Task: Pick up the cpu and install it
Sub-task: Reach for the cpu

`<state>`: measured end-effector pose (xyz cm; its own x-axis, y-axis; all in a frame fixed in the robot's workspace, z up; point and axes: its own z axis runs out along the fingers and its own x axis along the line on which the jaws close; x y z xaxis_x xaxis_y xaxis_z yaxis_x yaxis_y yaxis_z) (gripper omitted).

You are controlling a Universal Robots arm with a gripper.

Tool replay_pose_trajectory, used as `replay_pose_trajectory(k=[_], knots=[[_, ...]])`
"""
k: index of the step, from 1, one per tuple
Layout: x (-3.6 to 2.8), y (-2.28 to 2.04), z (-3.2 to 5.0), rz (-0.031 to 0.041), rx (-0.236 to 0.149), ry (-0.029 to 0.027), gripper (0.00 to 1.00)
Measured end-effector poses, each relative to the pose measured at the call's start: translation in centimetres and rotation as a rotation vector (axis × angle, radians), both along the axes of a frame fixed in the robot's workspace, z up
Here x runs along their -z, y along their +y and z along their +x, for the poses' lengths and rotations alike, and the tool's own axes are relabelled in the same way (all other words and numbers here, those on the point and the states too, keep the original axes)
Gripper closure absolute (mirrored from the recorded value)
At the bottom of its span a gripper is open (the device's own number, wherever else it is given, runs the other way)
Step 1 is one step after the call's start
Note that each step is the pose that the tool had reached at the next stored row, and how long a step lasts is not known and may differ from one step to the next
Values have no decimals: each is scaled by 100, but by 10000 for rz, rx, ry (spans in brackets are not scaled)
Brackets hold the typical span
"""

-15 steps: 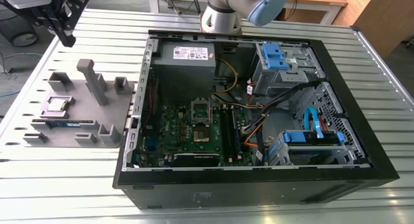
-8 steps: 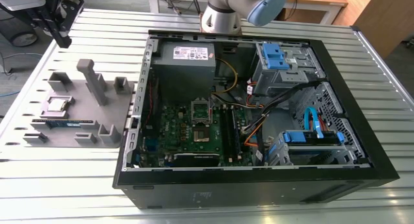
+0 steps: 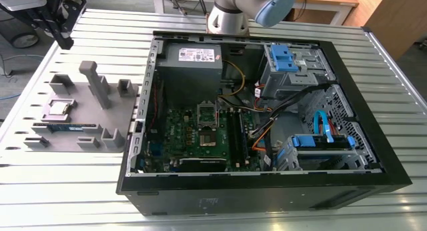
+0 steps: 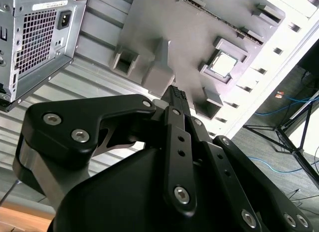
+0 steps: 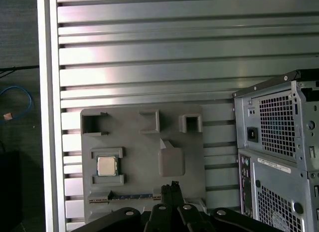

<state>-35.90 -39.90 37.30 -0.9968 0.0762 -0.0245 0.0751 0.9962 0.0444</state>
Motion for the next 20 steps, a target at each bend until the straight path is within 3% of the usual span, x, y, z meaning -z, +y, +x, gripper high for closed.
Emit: replay_pose_trajectory(k=[6,20], knots=[[3,0,-33,1,0,-1,89],[31,0,-215,0,0,0,89]])
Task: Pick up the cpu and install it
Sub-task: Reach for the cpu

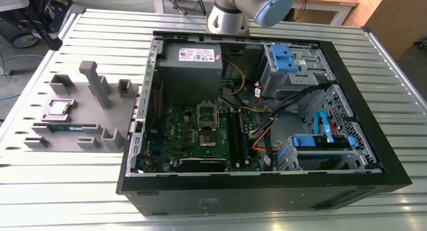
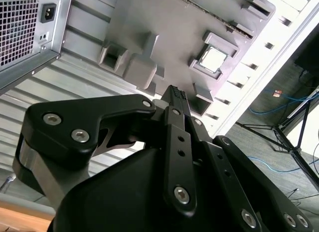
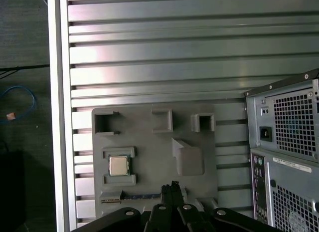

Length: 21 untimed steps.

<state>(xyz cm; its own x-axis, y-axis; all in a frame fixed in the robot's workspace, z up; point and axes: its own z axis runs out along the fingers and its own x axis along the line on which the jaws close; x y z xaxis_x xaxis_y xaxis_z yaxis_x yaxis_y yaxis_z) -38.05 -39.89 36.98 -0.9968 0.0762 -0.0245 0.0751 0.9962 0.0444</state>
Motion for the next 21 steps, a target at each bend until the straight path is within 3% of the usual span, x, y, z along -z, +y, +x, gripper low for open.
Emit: replay_pose_trajectory(k=[6,11,21], knots=[[37,0,-74,1,-1,-1,89],[118,0,-101,0,0,18,89],[297,-3,-178,0,0,124,89]])
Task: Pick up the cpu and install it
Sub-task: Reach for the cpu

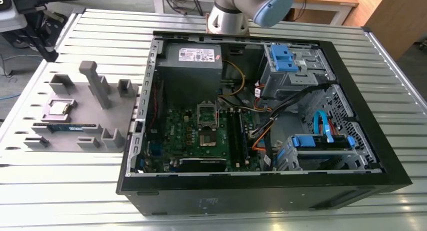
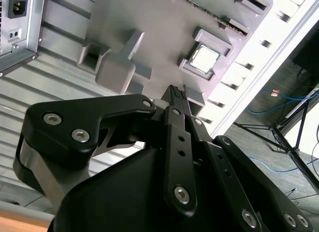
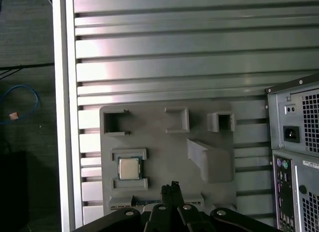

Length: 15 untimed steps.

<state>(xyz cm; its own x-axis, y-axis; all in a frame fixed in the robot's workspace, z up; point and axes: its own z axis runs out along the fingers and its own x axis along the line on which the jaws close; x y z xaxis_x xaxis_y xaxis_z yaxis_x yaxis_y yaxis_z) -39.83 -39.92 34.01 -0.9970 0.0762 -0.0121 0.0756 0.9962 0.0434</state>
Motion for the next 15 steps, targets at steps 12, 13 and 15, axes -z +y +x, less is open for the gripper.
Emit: replay_pose_trajectory(k=[12,13,15], knots=[[85,-5,-13,0,0,99,89],[88,-5,-13,0,0,98,89],[95,-5,-15,0,-1,98,89]])
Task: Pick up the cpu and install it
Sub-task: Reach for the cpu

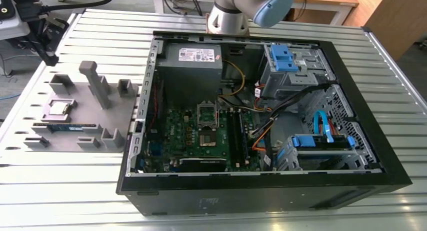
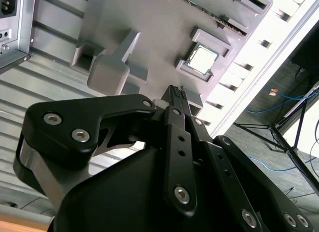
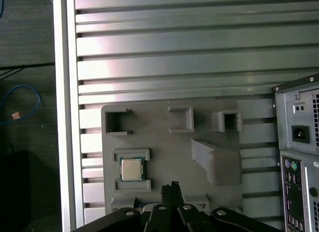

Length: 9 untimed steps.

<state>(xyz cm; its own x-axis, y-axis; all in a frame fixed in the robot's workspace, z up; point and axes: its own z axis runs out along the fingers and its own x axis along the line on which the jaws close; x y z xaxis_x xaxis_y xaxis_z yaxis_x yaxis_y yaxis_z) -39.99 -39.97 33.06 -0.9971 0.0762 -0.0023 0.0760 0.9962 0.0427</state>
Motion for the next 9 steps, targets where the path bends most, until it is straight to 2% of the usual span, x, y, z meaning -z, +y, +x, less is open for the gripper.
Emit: replay_pose_trajectory(k=[9], knots=[[41,0,-29,-1,1,2,89]])
